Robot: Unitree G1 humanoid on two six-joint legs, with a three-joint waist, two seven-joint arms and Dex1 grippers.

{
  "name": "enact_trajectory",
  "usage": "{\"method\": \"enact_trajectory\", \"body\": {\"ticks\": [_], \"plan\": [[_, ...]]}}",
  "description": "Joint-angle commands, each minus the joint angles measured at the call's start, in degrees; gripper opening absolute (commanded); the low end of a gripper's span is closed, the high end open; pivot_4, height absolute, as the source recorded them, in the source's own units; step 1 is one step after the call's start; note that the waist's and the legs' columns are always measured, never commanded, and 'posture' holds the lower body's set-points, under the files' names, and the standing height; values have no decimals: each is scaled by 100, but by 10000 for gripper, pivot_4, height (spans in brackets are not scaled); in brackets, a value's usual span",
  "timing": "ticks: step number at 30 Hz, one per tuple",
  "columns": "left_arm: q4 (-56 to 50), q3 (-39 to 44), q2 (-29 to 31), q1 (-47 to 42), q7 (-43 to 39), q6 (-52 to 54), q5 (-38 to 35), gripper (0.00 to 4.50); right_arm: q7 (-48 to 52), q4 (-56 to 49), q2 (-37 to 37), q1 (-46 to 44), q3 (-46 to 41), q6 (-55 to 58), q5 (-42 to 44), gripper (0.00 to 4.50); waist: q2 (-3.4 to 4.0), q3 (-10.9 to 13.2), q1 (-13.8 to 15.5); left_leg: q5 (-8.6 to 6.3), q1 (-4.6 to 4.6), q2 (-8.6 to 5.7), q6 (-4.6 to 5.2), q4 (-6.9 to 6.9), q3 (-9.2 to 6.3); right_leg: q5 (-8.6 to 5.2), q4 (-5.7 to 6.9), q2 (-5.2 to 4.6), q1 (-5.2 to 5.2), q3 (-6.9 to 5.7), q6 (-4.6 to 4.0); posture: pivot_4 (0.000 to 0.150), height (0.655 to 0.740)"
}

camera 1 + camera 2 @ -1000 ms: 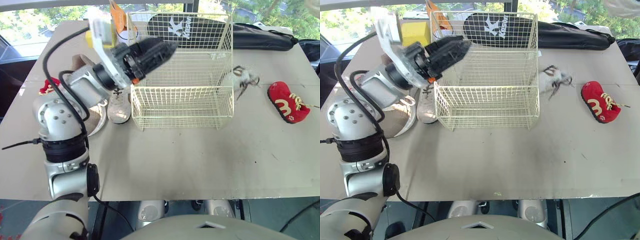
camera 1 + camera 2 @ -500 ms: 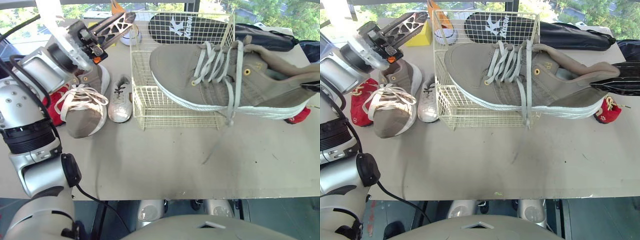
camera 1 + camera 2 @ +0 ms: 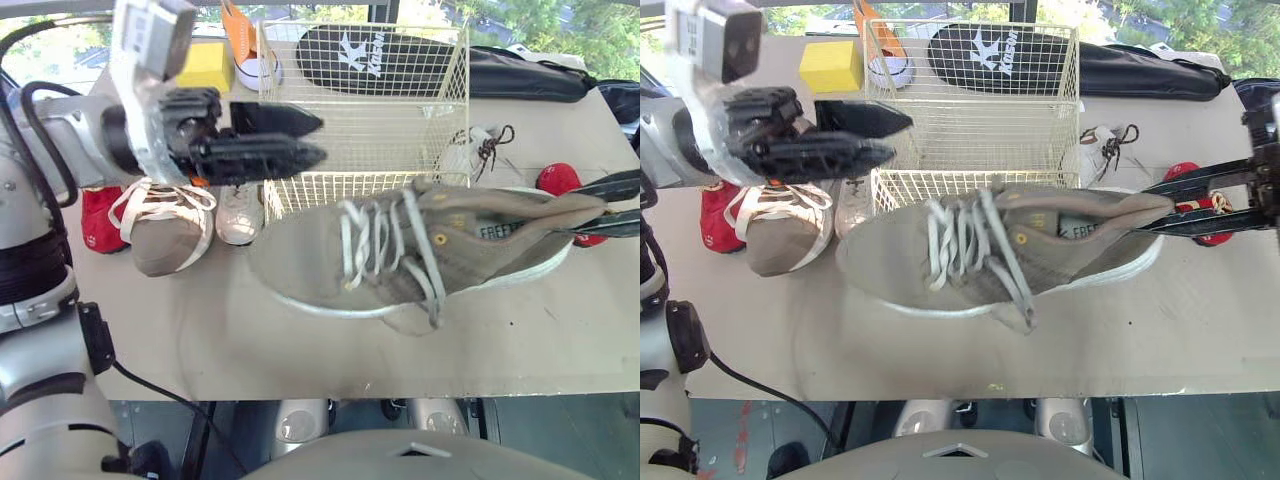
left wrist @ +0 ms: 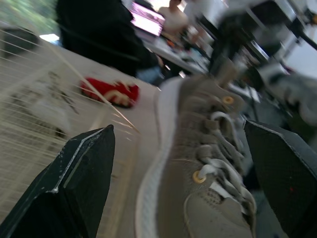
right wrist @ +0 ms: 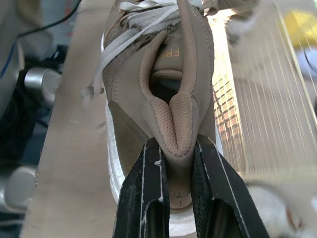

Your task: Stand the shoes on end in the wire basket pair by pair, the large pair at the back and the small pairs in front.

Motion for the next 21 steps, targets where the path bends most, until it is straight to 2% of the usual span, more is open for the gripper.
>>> {"method": "enact_trajectory", "body": {"ticks": [1, 2, 4, 7, 10, 12, 13, 14, 15, 18, 19, 20, 21], "plan": [[-253, -732, 239, -130, -832, -633, 960, 45000, 128, 352, 393, -918, 660, -531, -447, 342, 5, 3, -3, 0, 0, -2, 0, 0, 2, 0, 0, 1, 0, 0, -2, 1500, 7400], [-228, -875, 250, -151, -975, -763, 1145, 45000, 134, 422, 534, -1144, 828, -596, -542, 342, 7, 5, -2, 0, 2, -5, 0, -1, 4, 7, 2, 1, -1, 3, -12, 1500, 7400], [-285, -1057, 383, -157, -1478, -798, 1237, 39400, 210, 618, 839, -1567, 1154, -844, -880, 0, 5, 5, 1, 0, -5, -2, 1, -2, 3, 9, 4, 6, -9, 3, -12, 1500, 7400], [-307, -1220, 418, -151, -1803, -900, 1482, 27724, 255, 839, 1260, -1972, 1430, -1064, -1172, 0, 5, 5, 8, 0, -21, -3, 1, -3, 3, 13, -2, 11, -21, 0, -6, 1500, 7400], [-264, -1074, 270, -49, -1646, -904, 1554, 15529, -22, 943, 1579, -2131, 1563, -850, -1302, 0, 3, 4, 32, 0, -31, -4, 2, -1, -2, 13, -4, 6, -22, -9, -4, 1500, 7400], [-179, -655, 143, 126, -1247, -819, 1444, 10976, -312, 1090, 1692, -2008, 1555, -841, -1569, 8800, 2, 4, 29, -1, -36, -4, 3, 2, -5, 13, -5, 5, -22, -12, -4, 1500, 7400], [-146, -448, 91, 210, -1062, -784, 1403, 9982, -380, 1126, 1677, -1870, 1494, -778, -1620, 9888, 2, 4, 30, -2, -32, -4, 5, 4, -2, 13, -3, 1, -21, -8, -3, 1500, 7400], [-149, -249, 48, 302, -901, -761, 1364, 6444, -416, 1145, 1626, -1695, 1411, -770, -1675, 17106, -4, 6, 32, -2, -34, -4, 7, 5, -3, 13, -3, 0, -20, -9, -3, 1500, 7400], [-161, 18, -11, 434, -689, -744, 1307, 5050, -530, 1165, 1543, -1469, 1302, -715, -1754, 22140, -9, 7, 31, -2, -35, -4, 7, 10, -6, 13, -1, -1, -20, -11, -2, 1500, 7400], [-196, 825, -279, 772, 94, -731, 1158, 4116, -1087, 1138, 1423, -784, 719, -173, -1627, 31460, -21, 5, 29, -2, -35, -1, 7, 11, -12, 13, 2, -3, -17, -14, -3, 1500, 7400], [-237, 1083, -405, 874, 383, -832, 1176, 3836, -1386, 1133, 1447, -571, 465, 95, -1544, 37790, -23, 7, 23, -2, -38, 2, 6, 13, -18, 14, 2, -6, -15, -15, -2, 1500, 7400], [-271, 1298, -550, 930, 680, -928, 1201, 3830, -1658, 1096, 1485, -380, 235, 396, -1426, 39105, -17, 9, 22, -2, -38, 2, 6, 14, -16, 14, 3, -5, -16, -16, -2, 1500, 7400], [-294, 1516, -749, 933, 1028, -1076, 1244, 3825, -1916, 945, 1557, -142, 1, 724, -1228, 43911, -13, 10, 25, -1, -36, 2, 6, 12, -13, 14, 1, -6, -16, -16, -2, 1500, 7400]]}}
